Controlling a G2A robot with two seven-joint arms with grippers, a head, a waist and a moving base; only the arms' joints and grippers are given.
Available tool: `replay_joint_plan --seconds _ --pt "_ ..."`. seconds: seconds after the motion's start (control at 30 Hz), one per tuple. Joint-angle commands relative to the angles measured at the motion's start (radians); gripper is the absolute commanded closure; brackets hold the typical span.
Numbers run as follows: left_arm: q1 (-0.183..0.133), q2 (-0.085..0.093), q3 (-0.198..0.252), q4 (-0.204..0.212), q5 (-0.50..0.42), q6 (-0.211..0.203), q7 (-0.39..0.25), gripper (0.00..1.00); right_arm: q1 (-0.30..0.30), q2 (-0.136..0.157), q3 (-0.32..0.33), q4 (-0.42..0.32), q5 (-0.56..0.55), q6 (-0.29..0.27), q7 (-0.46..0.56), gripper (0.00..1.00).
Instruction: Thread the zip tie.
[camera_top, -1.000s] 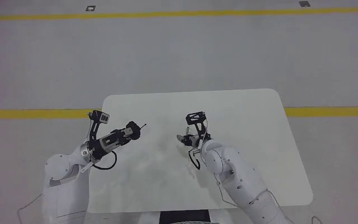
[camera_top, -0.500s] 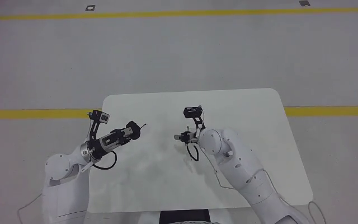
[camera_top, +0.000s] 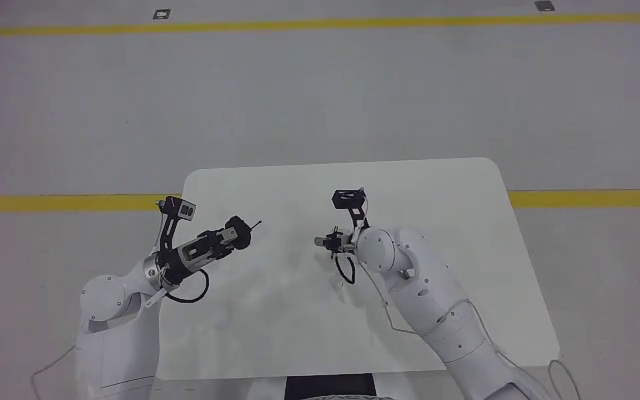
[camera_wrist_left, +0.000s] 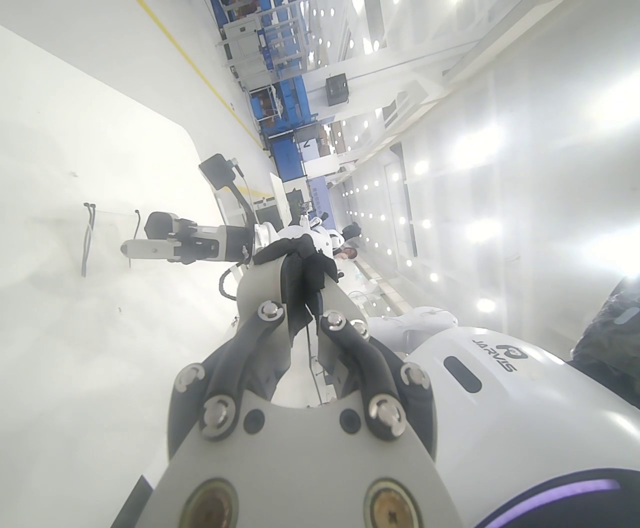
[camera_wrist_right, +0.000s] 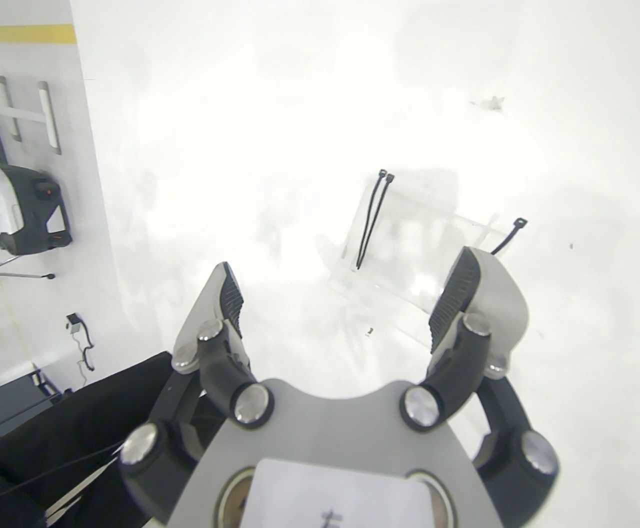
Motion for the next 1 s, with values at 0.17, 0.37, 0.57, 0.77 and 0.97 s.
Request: replay_joint_plan --seconds 0.17,0.37,0.57,0.77,0.97 --pt "0.0 0.0 0.0 0.0 0.0 0.0 0.0 1.0 0.001 -0.022 0.007 0.024 -0.046 0.0 -0.005 0.65" --pt "0.0 0.0 0.0 0.0 0.0 0.0 0.0 1.0 -0.006 -0.038 0.013 0.027 -0.068 0.0 0.001 0.95" --pt "0.0 0.0 0.0 0.0 0.0 0.0 0.0 1.0 -0.018 -0.047 0.025 0.025 -0.086 0.0 0.005 0.89" --pt "0.0 0.0 0.0 0.0 0.0 0.0 0.0 1.0 -0.02 -0.055 0.028 0.035 -0.105 0.0 0.004 0.93" --pt "0.0 0.0 0.0 0.0 0.0 0.0 0.0 1.0 0.003 -0.069 0.008 0.072 -0.102 0.0 -0.003 0.94"
